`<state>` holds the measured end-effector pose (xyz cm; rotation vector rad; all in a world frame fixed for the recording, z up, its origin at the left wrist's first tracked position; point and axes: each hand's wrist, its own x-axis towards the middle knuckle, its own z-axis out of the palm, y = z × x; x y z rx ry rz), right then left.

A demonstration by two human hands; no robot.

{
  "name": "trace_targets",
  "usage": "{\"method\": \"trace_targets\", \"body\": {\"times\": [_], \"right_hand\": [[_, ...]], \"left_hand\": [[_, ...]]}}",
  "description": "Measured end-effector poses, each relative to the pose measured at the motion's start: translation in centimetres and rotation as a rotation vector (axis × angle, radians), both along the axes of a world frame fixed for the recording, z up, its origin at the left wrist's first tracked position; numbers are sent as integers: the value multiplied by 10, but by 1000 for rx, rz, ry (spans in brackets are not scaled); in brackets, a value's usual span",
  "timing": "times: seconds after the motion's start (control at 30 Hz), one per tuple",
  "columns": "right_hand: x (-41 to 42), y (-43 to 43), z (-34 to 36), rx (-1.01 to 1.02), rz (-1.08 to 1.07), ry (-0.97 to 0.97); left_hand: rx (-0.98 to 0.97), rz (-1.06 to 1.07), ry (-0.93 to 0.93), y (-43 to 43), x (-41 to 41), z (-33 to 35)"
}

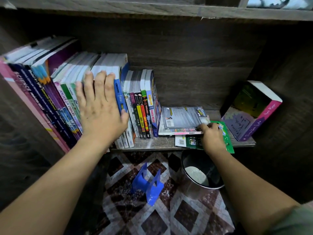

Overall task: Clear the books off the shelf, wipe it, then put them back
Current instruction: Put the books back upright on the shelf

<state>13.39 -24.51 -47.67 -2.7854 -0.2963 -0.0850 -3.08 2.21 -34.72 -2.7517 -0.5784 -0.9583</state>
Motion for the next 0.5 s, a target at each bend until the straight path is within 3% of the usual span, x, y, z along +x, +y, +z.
{"method": "trace_targets", "body": {"times": [0.1, 0.17, 0.33, 0.4, 0.5], "right_hand": [[2, -1, -1, -5, -59, -93], [6, -3, -2, -148, -68, -144], [13, 3, 0, -306, 17, -48], [12, 5, 5, -354, 28, -149], [10, 11, 22, -262, 33, -377]], "left_hand": [[-3, -9, -2, 1, -1, -1], [-4, -15, -2, 2, -1, -1], [1, -20, 0, 2, -2, -1], [-2, -16, 7, 2, -3, 0], [0, -10, 16, 1, -3, 1]]}}
